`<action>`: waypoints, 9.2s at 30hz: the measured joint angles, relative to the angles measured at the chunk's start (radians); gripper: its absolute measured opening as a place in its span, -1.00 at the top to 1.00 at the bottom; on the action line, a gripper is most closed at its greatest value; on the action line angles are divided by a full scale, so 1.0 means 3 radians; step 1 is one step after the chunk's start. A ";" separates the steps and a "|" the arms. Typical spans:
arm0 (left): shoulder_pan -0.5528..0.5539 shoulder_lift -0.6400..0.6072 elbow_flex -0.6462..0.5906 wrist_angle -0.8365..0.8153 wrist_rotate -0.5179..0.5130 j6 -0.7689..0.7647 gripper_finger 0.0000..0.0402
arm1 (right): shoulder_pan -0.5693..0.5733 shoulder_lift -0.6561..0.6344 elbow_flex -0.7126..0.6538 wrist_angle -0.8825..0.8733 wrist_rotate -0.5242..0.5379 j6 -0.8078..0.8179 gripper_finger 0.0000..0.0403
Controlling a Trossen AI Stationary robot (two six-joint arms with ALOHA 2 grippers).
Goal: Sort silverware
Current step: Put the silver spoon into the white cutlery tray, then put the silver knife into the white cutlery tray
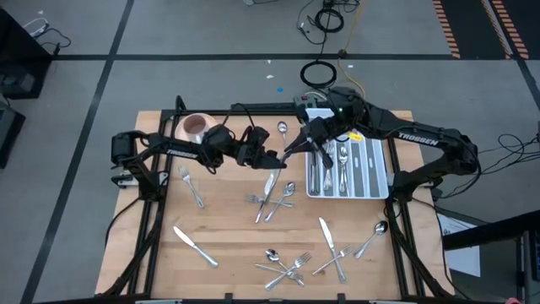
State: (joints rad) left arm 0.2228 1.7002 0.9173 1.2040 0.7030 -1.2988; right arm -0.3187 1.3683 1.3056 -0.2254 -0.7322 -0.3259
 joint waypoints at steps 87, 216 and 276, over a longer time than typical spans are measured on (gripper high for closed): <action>-0.0335 -0.1667 0.0451 -0.7129 -0.0577 0.2349 0.11 | -0.2027 -0.0741 -0.0674 -0.2800 0.1983 -0.0841 0.00; -0.2440 0.0073 0.0187 -0.6141 -0.2368 0.4183 1.00 | -0.2028 -0.0809 -0.0673 -0.2778 0.1723 -0.0156 0.00; -0.1834 0.0435 0.0281 -0.6484 -0.2023 0.2139 0.06 | -0.2029 -0.0807 -0.0673 -0.2503 0.1371 -0.0198 -0.09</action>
State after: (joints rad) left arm -0.3273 1.8308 1.0017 -0.7412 0.0960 -0.6573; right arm -0.9276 1.1261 1.1038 -0.9764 -0.3210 -0.3852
